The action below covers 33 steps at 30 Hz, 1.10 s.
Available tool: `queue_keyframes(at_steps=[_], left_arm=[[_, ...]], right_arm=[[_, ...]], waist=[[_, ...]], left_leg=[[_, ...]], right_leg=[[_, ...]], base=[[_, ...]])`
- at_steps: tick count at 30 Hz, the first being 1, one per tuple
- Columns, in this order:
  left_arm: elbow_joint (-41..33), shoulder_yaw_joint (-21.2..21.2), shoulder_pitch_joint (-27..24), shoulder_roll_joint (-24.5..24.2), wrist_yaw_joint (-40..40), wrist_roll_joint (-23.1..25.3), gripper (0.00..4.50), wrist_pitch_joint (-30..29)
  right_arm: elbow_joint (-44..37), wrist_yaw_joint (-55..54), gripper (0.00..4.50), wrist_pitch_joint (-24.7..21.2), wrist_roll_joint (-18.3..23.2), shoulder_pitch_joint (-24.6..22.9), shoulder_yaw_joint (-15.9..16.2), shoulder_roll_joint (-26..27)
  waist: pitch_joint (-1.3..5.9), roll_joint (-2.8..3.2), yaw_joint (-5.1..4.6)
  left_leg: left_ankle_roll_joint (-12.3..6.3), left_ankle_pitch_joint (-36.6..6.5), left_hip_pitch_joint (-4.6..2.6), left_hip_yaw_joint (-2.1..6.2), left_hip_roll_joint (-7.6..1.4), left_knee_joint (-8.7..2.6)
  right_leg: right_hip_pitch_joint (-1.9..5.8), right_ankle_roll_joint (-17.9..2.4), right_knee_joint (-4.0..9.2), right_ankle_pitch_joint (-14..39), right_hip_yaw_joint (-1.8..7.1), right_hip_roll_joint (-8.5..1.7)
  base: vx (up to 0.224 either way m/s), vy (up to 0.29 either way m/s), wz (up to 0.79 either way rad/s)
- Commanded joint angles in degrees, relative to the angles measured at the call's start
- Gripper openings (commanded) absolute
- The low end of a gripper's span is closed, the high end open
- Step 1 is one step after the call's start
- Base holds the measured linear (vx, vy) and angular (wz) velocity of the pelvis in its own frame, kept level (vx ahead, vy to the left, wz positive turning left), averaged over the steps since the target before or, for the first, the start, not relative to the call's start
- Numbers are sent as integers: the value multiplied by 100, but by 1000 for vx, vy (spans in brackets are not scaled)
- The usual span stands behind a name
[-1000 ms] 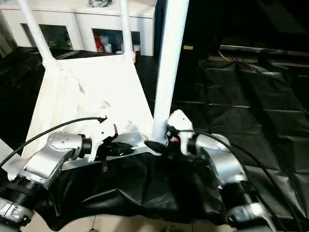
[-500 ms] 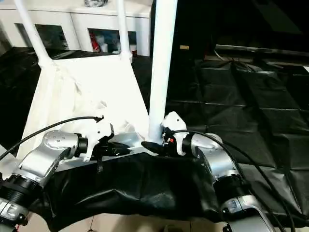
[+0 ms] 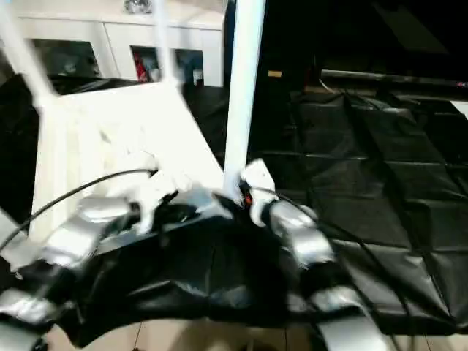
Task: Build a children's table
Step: Rotate leg to tighten
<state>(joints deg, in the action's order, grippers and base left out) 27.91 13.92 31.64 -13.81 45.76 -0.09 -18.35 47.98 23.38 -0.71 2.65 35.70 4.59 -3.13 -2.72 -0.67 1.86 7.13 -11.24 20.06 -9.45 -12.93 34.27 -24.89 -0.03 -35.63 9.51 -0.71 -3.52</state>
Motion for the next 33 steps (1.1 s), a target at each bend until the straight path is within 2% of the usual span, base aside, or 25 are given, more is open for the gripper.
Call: queue_keyframes(at_steps=[1, 2, 3, 4, 5, 6, 9, 12, 14, 15, 17, 19, 23, 28, 29, 31, 32, 33], left_arm=[[141, 48, 195, 364, -455, 8, 0, 107], [178, 126, 225, 412, -420, 53, 0, 210], [185, 153, 232, 423, -396, 68, 0, 243], [197, 192, 242, 439, -359, 90, 0, 292], [184, 233, 234, 422, -269, 103, 0, 351], [171, 263, 223, 401, -197, 113, 0, 397], [-37, 293, 46, 128, 302, 42, 0, 458], [-229, 243, -118, -100, 658, -96, 0, 424], [-418, 194, -300, -383, 1123, -258, 0, 515], [-487, 200, -372, -515, 1310, -300, 0, 594], [-710, 110, -556, -808, 1685, -459, 0, 555], [-889, 45, -680, -990, 1926, -584, 0, 491], [-1183, -2, -867, -1257, 2326, -765, 0, 413], [-1542, 5, -1067, -1616, 2709, -909, 0, 215], [-1622, 19, -1124, -1711, 2818, -946, 0, 190], [-1760, 29, -1228, -1853, 2979, -1022, 0, 106], [-1841, 33, -1289, -1920, 3045, -1057, 0, 57], [-1919, 31, -1341, -1973, 3089, -1084, 0, 7]], right_arm=[[169, 158, 272, -20, -144, 8, 443, 487], [217, 282, 272, 89, -157, 38, 477, 553], [228, 339, 272, 139, -166, 44, 490, 567], [248, 425, 272, 221, -184, 54, 508, 585], [212, 579, 328, 241, -142, 49, 495, 576], [202, 667, 328, 264, -95, 54, 462, 573], [109, 1084, 361, 299, 90, 88, 349, 429], [-55, 1498, 385, 329, 82, 58, 459, 185], [-384, 2286, 385, 299, 91, -96, 706, -185], [-515, 2532, 385, 240, 126, -153, 752, -309], [-830, 3109, 385, 78, 229, -283, 806, -624], [-1011, 3433, 385, -3, 295, -363, 829, -811], [-1169, 3877, 385, -72, 276, -454, 872, -1004], [-1409, 4312, 385, -157, 303, -589, 1039, -1245], [-1497, 4372, 385, -204, 330, -622, 1058, -1276], [-1639, 4480, 385, -301, 395, -659, 1068, -1303], [-1706, 4541, 385, -352, 430, -677, 1072, -1295], [-1750, 4609, 385, -413, 458, -684, 1078, -1274]], waist=[[319, 25, 18], [324, 2, 27], [327, 34, 33], [329, 20, 27], [334, 46, 36], [341, 32, 36], [340, 45, 33], [344, 33, 13], [349, 5, 23], [352, 16, 36], [359, 4, 35], [372, 30, 51], [382, 42, 47], [361, 31, 72], [352, 2, 78], [342, 24, 92], [341, -9, 92], [332, -1, 95]], left_leg=[[12, -1698, 11, -70, 135, -422], [-47, -1686, 34, -72, 126, -426], [-59, -1687, 32, -71, 122, -428], [-73, -1675, 39, -79, 120, -425], [-84, -1646, 49, -75, 124, -425], [-100, -1598, 54, -80, 121, -424], [-126, -1622, 57, -79, 116, -432], [-137, -1552, 99, -53, 99, -450], [-208, -1467, 71, -76, 91, -427], [-234, -1452, 61, -74, 84, -430], [-293, -1285, 69, -87, 71, -431], [-342, -1138, 60, -81, 57, -433], [-403, -960, 56, -98, 56, -426], [-382, -1004, 42, -114, 48, -429], [-360, -1059, 40, -114, 45, -434], [-307, -1151, 26, -108, 36, -451], [-304, -1176, 27, -111, 33, -451], [-283, -1204, 36, -103, 41, -459]], right_leg=[[269, -702, 574, 2596, 71, -197], [283, -744, 565, 2395, 73, -195], [279, -767, 562, 2339, 77, -201], [282, -788, 564, 2273, 81, -201], [300, -831, 546, 2173, 83, -200], [307, -881, 537, 2042, 87, -198], [319, -948, 532, 1989, 83, -202], [365, -999, 502, 1906, 76, -218], [349, -1100, 492, 1685, 88, -212], [351, -1129, 486, 1627, 89, -215], [363, -1238, 449, 1258, 94, -204], [378, -1339, 406, 922, 82, -198], [389, -1501, 370, 512, 73, -195], [385, -1475, 383, 665, 81, -209], [387, -1449, 392, 781, 83, -212], [370, -1382, 401, 988, 87, -210], [367, -1371, 404, 1010, 86, -209], [367, -1344, 405, 1110, 88, -213]], base=[[0, 0, 0], [0, 0, 0], [0, 0, 0], [0, 0, 0], [0, 0, 0], [0, 0, 0], [0, 0, 0], [0, 0, 0], [0, 0, 0], [0, 0, 0], [0, 0, 0], [0, 0, 0], [0, 0, 0], [0, 0, 0], [0, 0, 0], [0, 0, 0], [0, 0, 0], [0, 0, 0]])
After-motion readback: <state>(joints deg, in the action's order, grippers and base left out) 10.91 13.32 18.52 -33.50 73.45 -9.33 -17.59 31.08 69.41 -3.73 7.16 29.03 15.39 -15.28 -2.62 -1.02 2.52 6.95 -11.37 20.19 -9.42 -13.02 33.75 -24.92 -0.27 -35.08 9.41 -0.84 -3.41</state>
